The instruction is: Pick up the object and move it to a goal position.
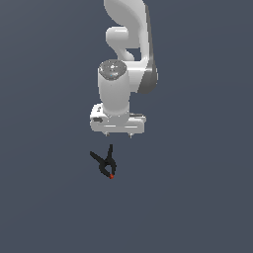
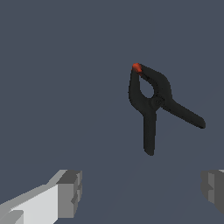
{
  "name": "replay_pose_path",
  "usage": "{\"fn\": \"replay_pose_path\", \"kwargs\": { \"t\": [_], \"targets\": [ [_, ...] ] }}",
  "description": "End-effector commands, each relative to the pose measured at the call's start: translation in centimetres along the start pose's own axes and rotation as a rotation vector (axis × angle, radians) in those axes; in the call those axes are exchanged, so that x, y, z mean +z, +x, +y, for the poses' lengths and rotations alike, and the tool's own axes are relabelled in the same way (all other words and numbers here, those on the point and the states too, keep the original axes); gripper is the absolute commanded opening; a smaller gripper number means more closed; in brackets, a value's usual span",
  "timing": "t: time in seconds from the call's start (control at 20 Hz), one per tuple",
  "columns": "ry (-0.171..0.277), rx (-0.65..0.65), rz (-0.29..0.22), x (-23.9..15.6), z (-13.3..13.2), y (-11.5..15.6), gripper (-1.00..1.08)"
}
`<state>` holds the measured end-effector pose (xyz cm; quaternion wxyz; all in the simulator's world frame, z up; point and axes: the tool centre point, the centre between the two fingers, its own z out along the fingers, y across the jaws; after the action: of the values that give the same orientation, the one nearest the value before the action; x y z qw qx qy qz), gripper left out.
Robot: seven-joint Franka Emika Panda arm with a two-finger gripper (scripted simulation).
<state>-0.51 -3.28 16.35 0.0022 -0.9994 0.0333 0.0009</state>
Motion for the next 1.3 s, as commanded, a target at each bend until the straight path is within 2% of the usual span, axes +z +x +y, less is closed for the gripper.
{"fn": "replay_pose_path", "kwargs": {
  "t": [0.0, 0.55, 0.9, 1.25],
  "targets": [
    [0.000, 0.000, 0.000, 0.0, 0.0, 0.0, 1.00],
    [-0.014, -0.045, 0.014, -1.7, -0.3, 0.2, 1.00],
    [-0.015, -0.070, 0.012, -1.1, 0.0, 0.7, 1.00],
    [-0.017, -0.153, 0.009, 0.7, 1.1, 2.0, 1.00]
  ]
}}
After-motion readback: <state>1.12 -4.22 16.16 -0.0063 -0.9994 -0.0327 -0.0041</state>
